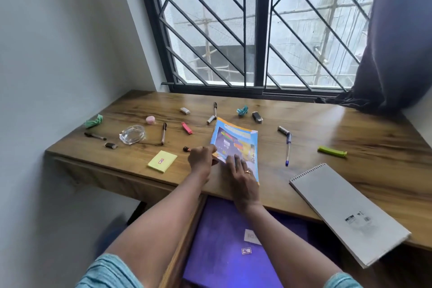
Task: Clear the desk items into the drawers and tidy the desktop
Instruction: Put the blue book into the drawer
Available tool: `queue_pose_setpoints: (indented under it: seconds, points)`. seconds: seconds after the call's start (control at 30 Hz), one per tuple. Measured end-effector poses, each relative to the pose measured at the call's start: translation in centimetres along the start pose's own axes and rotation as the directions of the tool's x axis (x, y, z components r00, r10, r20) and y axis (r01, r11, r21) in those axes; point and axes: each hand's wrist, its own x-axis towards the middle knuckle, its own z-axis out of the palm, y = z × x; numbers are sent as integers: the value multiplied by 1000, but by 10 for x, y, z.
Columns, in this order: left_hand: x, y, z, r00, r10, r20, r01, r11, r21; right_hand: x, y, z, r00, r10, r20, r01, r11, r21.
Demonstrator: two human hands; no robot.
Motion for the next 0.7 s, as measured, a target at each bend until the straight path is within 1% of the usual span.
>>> queue_pose_setpoints:
  seconds: [0.1, 0.2, 0.23, 0.33, 0.37, 0.43, 0.5, 0.57, 0.63, 0.7]
  points:
    - [-19, 12, -2, 992, 122, -44, -121, 992, 27, 8, -7, -31, 985, -4, -171, -2, 999, -37]
    - [-45, 30, -13, 984, 176, -29, -178, 982, -70, 4, -9, -55, 959, -18, -282, 8, 999, -35]
    - [-54, 34, -16, 979, 201, 7, -199, 973, -114, 3, -10, -64, 952, 1, -306, -4, 1000, -8]
    - [-67, 32, -29, 947, 267, 177, -219, 943, -249, 4, -10, -91, 929, 72, -362, -43, 995, 89]
    - [-69, 27, -37, 940, 274, 203, -221, 943, -248, 1, -10, -103, 923, 88, -375, -46, 992, 120]
    - [-69, 15, -53, 950, 240, 199, -212, 965, -153, -6, -7, -124, 905, 158, -394, -59, 966, 252]
    - [-67, 2, -67, 967, 201, 159, -205, 979, 10, -14, -3, -144, 886, 302, -352, -122, 884, 452]
    - [-71, -10, -80, 981, 159, 115, -175, 974, 144, -24, 2, -161, 880, 419, -224, -231, 790, 568]
    - [-76, -24, -90, 985, 118, 129, -139, 976, 168, -40, 11, -175, 871, 489, -55, -342, 681, 647]
    - [-81, -36, -98, 985, 61, 163, -88, 983, 161, -58, 22, -185, 840, 531, 111, -422, 511, 749]
